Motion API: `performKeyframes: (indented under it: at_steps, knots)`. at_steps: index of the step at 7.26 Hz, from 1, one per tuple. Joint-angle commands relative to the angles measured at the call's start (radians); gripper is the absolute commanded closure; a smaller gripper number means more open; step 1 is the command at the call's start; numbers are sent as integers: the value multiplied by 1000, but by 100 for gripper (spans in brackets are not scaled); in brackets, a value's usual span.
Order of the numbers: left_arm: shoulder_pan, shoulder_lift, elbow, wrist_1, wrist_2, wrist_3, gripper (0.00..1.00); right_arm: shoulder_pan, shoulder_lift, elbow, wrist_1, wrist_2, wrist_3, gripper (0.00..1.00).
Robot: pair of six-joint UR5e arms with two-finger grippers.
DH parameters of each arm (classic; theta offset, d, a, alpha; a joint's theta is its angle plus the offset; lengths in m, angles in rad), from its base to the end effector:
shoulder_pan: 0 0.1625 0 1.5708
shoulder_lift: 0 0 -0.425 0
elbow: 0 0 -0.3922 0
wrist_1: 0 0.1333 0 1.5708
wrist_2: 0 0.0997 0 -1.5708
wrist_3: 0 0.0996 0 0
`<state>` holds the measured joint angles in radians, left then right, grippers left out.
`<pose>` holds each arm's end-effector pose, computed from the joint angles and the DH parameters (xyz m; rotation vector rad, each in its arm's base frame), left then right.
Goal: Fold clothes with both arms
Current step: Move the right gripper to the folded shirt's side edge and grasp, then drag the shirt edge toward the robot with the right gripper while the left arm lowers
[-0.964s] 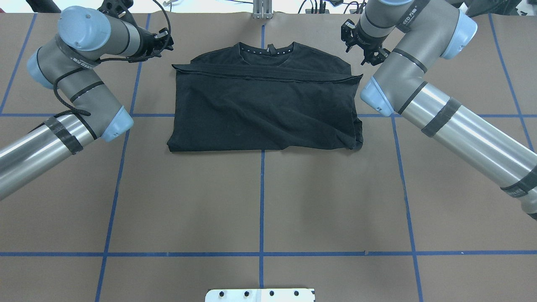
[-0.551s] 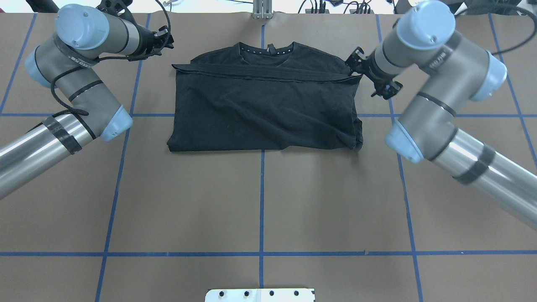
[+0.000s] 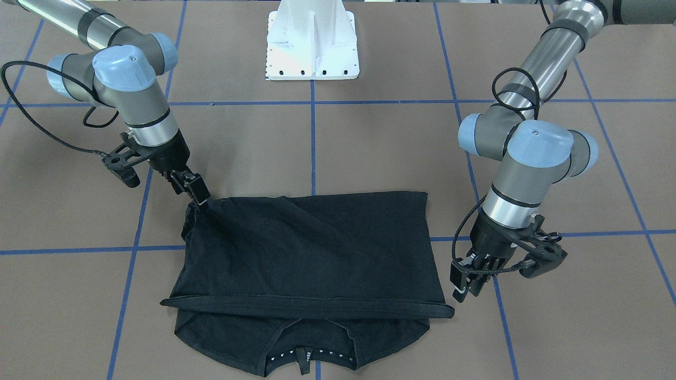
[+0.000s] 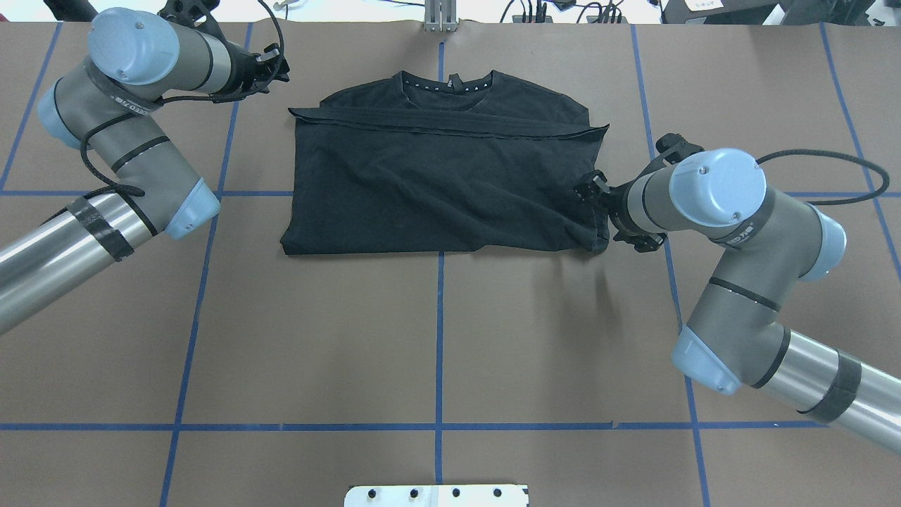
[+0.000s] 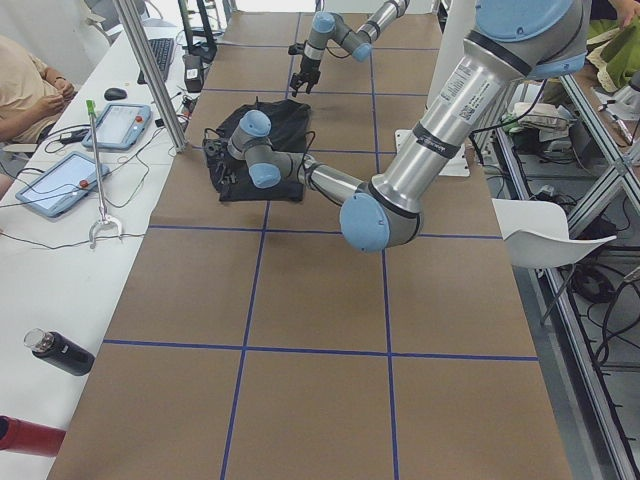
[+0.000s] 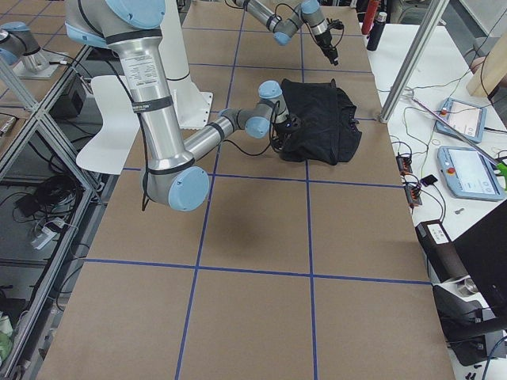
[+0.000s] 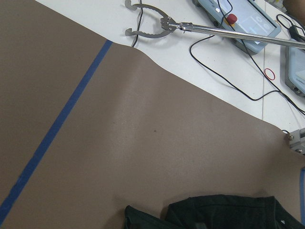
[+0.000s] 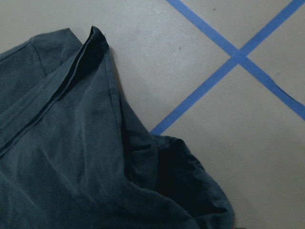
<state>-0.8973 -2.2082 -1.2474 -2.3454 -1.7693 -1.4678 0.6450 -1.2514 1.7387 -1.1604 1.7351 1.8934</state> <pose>0.3844 -0.6639 0.3399 0.3698 1.0552 -0.6037 -0.4243 -0.4656 0.3657 -0.0076 -0.9371 0.8248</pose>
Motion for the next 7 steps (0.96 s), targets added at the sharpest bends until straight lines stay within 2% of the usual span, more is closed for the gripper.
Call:
performKeyframes:
  at_steps: [1, 3, 4, 5, 7]
  knots:
    - [0, -1, 0, 0, 1, 0, 52, -18, 1, -60, 59, -15, 10, 10]
    - [0, 1, 0, 0, -1, 3, 53, -37, 13, -103, 71, -17, 7, 11]
    - [0, 1, 0, -2, -1, 4, 52, -36, 15, -102, 73, -19, 13, 40]
    - [0, 1, 0, -2, -1, 4, 53, -35, 13, -100, 73, -17, 10, 99]
    - [0, 1, -1, -2, -1, 3, 53, -33, 13, -94, 73, -15, 6, 100]
